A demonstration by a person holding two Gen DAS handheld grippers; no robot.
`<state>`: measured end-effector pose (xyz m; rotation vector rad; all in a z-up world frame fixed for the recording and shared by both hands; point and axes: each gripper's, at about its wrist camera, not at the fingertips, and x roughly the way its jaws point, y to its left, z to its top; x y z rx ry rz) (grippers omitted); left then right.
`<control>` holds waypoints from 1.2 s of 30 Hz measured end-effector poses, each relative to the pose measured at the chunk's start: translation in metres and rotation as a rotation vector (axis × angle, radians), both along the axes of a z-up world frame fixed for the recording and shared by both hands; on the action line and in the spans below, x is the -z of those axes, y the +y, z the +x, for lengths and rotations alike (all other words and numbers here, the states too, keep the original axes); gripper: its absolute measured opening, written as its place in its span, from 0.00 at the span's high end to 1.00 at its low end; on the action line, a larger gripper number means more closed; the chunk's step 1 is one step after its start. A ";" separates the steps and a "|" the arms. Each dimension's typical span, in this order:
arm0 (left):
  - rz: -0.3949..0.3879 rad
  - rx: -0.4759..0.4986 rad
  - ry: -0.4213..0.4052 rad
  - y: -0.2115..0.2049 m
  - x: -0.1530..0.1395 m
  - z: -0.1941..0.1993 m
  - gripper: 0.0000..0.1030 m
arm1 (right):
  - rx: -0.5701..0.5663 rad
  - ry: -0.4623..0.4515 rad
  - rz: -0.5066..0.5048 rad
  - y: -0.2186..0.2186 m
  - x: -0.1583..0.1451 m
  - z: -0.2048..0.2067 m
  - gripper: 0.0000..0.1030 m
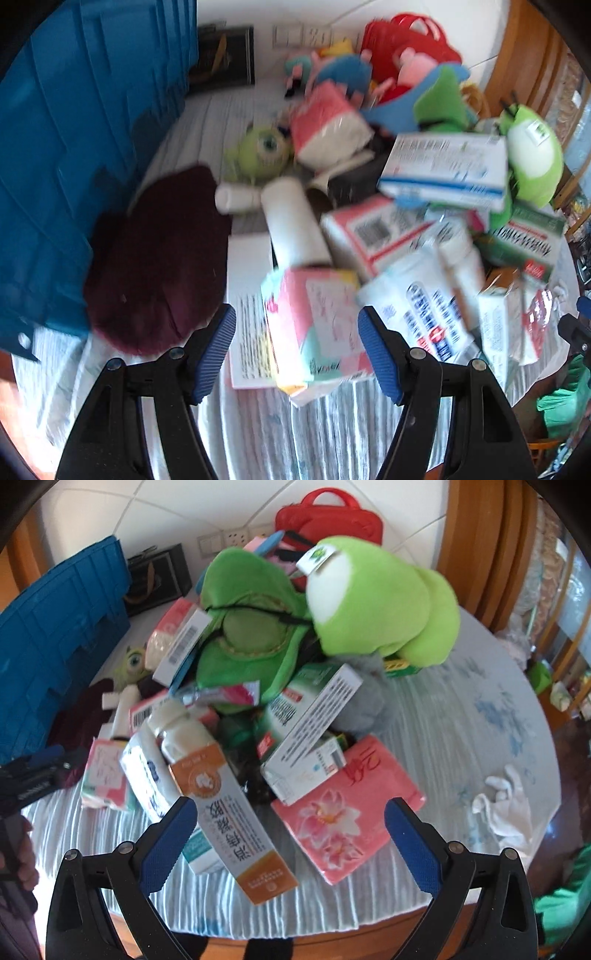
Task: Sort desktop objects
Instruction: 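Grasp the pink Kotex pad pack with the left tool while the right tool grasps the orange ointment box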
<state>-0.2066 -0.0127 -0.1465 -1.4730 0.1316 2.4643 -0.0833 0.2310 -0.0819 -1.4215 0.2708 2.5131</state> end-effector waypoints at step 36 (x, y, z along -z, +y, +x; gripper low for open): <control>-0.023 -0.011 0.094 0.005 -0.008 0.027 0.45 | -0.174 0.024 -0.012 -0.032 0.020 -0.040 0.54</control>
